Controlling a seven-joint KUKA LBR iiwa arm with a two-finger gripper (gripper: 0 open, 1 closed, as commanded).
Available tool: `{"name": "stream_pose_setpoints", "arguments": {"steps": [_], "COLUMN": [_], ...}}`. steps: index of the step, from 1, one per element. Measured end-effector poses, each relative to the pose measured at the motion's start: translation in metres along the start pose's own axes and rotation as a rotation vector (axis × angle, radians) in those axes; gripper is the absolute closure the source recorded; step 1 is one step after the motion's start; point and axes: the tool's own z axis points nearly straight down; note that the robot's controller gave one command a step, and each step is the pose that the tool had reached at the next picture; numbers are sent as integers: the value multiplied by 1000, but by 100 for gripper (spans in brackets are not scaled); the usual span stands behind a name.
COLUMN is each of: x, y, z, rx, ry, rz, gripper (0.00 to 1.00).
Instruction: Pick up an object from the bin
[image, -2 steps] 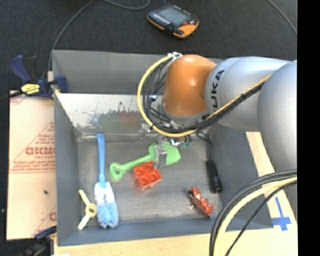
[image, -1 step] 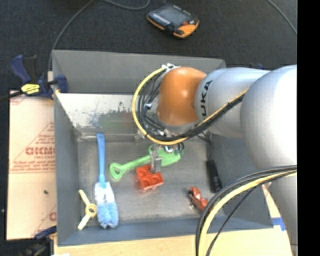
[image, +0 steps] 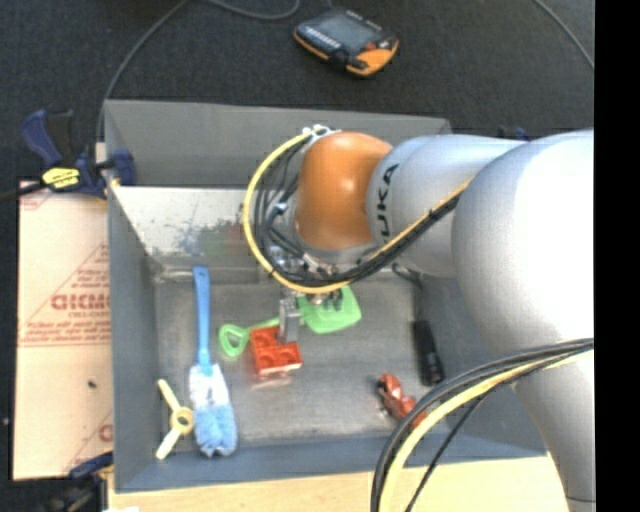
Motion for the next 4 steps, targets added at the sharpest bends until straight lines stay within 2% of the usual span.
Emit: {"name": "stream_pose_setpoints", "arguments": {"steps": [1, 2, 4], "x": [17, -4, -4], "y": [2, 0, 0], "z": [-1, -11, -16], "rx": [-1, -4, -4], "ry": [-2, -11, -16], "rz": [-52, -7, -7], "gripper": [0, 100, 100]}}
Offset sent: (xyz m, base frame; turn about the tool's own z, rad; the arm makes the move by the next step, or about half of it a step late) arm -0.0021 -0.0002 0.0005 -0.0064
